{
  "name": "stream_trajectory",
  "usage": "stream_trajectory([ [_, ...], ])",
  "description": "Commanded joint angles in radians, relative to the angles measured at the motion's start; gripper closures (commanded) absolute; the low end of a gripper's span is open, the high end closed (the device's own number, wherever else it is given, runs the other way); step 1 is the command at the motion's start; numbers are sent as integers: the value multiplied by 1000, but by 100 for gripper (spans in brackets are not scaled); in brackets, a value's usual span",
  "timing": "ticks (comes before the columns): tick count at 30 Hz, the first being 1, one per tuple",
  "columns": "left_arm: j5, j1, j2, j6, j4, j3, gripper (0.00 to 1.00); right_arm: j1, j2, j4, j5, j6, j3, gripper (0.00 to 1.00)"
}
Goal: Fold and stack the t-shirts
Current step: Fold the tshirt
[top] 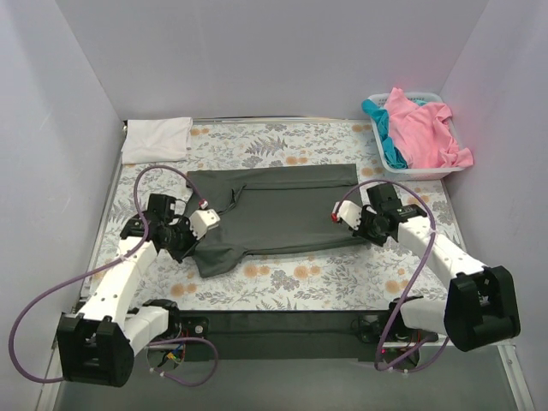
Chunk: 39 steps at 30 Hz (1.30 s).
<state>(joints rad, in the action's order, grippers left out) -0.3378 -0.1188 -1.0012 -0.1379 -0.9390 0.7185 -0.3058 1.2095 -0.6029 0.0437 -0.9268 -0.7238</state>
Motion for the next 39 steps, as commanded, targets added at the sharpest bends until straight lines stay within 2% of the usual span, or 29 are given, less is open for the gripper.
stream_trajectory([
  [1, -24, 40, -52, 24, 43, 82, 100, 39, 70, -11, 27, -35, -119, 99],
  [7, -46, 91, -214, 29, 112, 234, 100, 68, 196, -9, 53, -58, -261, 99],
  [22, -21, 93, -612, 113, 258, 484, 100, 91, 558, -8, 54, -67, -620, 99],
  [30, 2, 93, -718, 130, 324, 506, 100, 99, 665, -6, 38, -73, -663, 99],
  [39, 6, 93, -758, 132, 356, 532, 100, 123, 696, 11, 24, -60, -647, 99],
])
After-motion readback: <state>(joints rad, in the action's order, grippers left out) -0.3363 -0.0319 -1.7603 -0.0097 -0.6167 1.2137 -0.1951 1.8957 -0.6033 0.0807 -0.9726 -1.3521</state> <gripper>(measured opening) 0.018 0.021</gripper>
